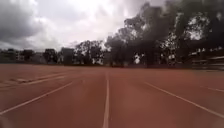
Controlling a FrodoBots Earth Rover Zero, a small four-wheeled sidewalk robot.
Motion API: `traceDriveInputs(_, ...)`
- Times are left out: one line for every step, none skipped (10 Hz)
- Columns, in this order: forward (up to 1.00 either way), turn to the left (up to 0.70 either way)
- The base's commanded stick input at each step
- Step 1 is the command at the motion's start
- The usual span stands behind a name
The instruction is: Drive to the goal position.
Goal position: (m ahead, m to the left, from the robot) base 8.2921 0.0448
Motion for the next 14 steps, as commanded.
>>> traceDriveInputs(0.45, 0.0)
traceDriveInputs(0.45, 0.0)
traceDriveInputs(0.45, 0.0)
traceDriveInputs(0.45, 0.0)
traceDriveInputs(0.45, 0.0)
traceDriveInputs(0.45, 0.0)
traceDriveInputs(0.45, 0.0)
traceDriveInputs(0.45, 0.0)
traceDriveInputs(0.45, 0.0)
traceDriveInputs(0.45, 0.0)
traceDriveInputs(0.45, 0.0)
traceDriveInputs(0.45, 0.0)
traceDriveInputs(0.45, 0.0)
traceDriveInputs(0.45, 0.0)
